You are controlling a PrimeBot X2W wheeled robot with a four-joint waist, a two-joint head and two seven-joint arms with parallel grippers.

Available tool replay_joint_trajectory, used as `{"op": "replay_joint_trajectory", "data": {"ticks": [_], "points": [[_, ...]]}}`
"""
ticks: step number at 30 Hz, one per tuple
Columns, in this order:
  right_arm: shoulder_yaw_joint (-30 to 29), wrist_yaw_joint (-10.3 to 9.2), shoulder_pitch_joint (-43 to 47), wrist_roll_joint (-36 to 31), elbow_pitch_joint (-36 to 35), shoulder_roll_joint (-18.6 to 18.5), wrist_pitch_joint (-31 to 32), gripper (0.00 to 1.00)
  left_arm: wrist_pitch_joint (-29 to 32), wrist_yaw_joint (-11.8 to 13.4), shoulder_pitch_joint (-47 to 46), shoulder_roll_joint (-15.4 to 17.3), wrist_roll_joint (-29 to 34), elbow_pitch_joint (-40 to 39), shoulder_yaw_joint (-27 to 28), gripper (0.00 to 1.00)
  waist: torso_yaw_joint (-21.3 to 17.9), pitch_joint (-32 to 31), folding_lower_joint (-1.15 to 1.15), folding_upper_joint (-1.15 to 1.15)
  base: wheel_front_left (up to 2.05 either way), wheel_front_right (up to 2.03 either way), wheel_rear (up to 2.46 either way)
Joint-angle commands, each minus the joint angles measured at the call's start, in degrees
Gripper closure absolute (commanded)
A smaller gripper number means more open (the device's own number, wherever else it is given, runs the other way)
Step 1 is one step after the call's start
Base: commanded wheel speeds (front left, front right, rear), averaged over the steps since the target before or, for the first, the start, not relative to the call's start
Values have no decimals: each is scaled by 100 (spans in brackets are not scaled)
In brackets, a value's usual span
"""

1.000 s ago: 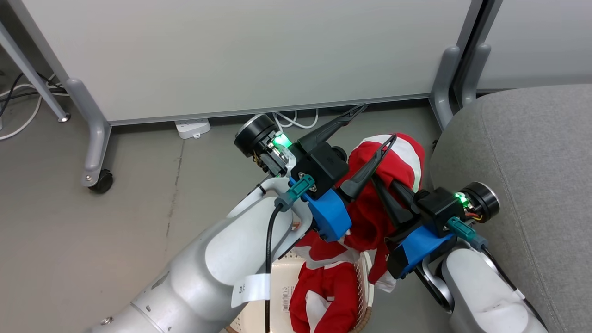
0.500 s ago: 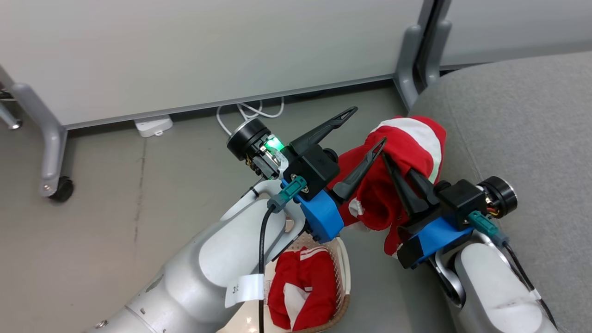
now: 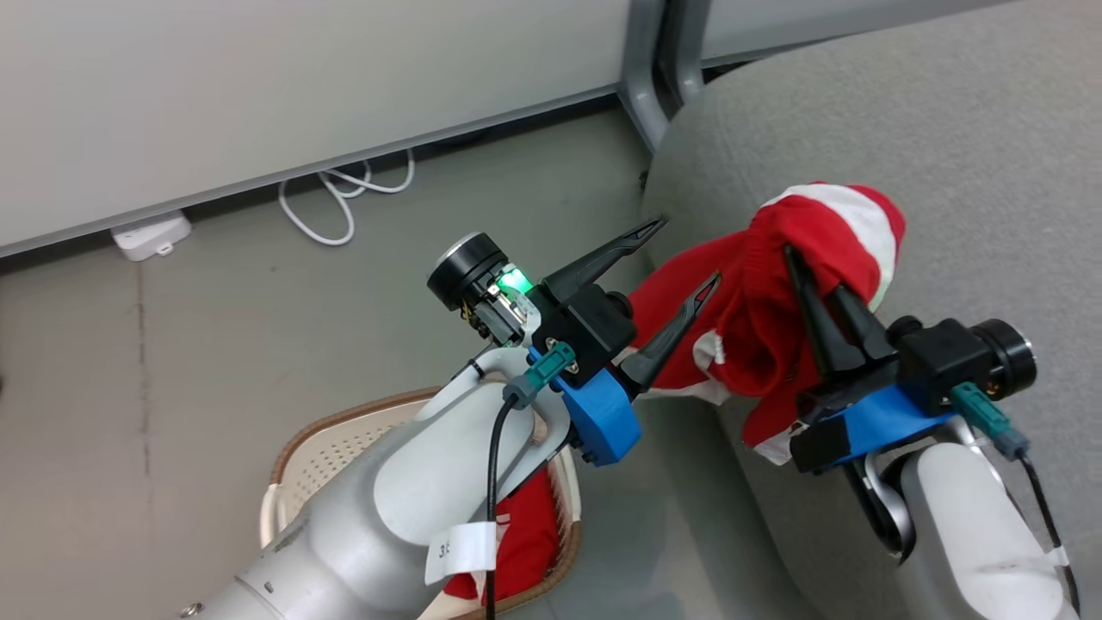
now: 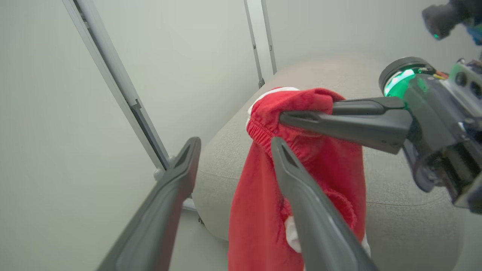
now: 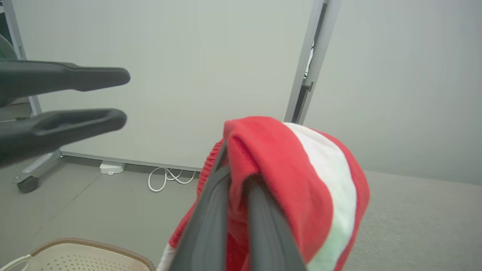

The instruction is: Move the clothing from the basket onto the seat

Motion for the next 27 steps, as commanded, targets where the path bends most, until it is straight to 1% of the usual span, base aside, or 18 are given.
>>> {"op": "replay_joint_trajectory", "data": {"ticks": [1, 9, 15, 20, 27], "points": [[-80, 1, 91, -35, -67, 19, -23, 100, -16, -3, 44, 10, 24, -8, -26, 0, -186, 102, 0, 0, 0, 0, 0], [-630, 1, 274, -69, -366, 85, -23, 100, -16, -20, 59, -10, 40, -13, -117, 0, -660, 278, 0, 0, 0, 0, 0], [-934, 1, 463, -109, -522, 162, -22, 100, -16, -36, 82, -25, 61, -13, -196, 0, -913, 385, 0, 0, 0, 0, 0], [-1089, 1, 609, -121, -600, 211, -23, 100, -16, -55, 111, -47, 64, 13, -247, 0, -1020, 414, 0, 0, 0, 0, 0], [-1129, 1, 678, -113, -623, 244, -23, 100, -16, -67, 120, -57, 57, 9, -239, 0, -1055, 422, 0, 0, 0, 0, 0]]}}
